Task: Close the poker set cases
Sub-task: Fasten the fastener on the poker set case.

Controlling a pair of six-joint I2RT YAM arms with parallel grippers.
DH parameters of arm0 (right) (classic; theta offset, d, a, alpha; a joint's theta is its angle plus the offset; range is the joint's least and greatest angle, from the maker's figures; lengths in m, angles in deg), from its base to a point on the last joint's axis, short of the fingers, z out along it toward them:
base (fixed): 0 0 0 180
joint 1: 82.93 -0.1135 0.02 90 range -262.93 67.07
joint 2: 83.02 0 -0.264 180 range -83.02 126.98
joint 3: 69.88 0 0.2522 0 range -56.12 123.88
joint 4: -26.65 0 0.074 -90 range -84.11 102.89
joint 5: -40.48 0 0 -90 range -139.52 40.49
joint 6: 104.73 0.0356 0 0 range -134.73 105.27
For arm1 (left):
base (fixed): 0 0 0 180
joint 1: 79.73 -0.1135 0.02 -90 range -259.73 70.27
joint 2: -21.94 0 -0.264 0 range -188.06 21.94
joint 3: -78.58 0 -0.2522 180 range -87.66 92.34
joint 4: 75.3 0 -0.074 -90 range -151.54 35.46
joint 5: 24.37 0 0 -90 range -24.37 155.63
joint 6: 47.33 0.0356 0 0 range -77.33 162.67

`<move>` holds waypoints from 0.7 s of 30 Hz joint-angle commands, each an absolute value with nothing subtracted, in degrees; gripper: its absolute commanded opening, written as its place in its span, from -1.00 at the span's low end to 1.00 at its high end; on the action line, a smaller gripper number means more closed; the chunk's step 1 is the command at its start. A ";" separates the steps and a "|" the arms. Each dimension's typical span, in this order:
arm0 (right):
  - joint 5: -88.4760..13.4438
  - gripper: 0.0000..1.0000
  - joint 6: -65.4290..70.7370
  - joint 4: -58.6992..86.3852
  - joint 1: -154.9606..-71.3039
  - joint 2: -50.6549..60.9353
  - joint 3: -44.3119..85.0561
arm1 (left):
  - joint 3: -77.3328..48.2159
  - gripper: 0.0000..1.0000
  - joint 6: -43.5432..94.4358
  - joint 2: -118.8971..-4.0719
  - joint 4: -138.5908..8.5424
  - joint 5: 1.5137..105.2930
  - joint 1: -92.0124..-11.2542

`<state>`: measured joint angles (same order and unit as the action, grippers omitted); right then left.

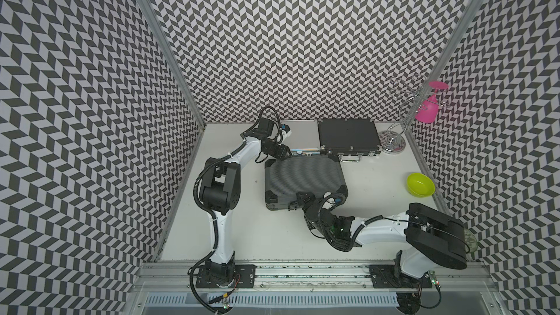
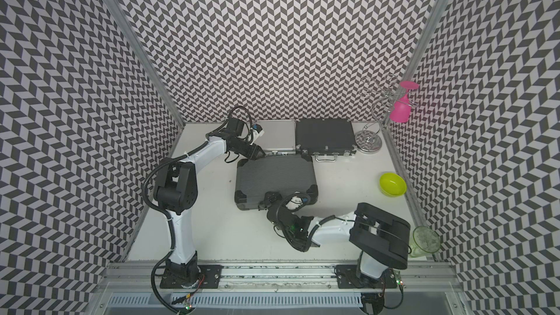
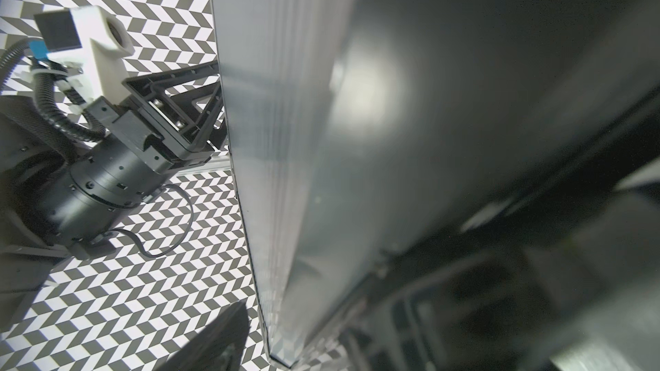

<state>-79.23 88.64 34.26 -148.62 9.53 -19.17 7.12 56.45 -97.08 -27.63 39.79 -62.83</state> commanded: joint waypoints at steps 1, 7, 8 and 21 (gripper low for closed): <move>-79.15 0.93 88.73 28.84 -145.70 11.86 -20.66 | 4.92 0.00 58.57 -97.50 -21.92 38.87 -60.97; -79.52 0.99 89.16 25.72 -145.67 13.06 -18.58 | 3.06 -0.01 58.30 -96.24 -22.52 39.75 -61.04; -79.64 0.99 89.65 24.40 -145.60 13.28 -17.98 | 2.88 -0.02 58.27 -96.04 -22.53 39.77 -61.01; -80.54 0.99 93.37 18.00 -144.49 13.09 -19.16 | 1.72 -0.06 57.60 -94.86 -23.22 40.93 -61.06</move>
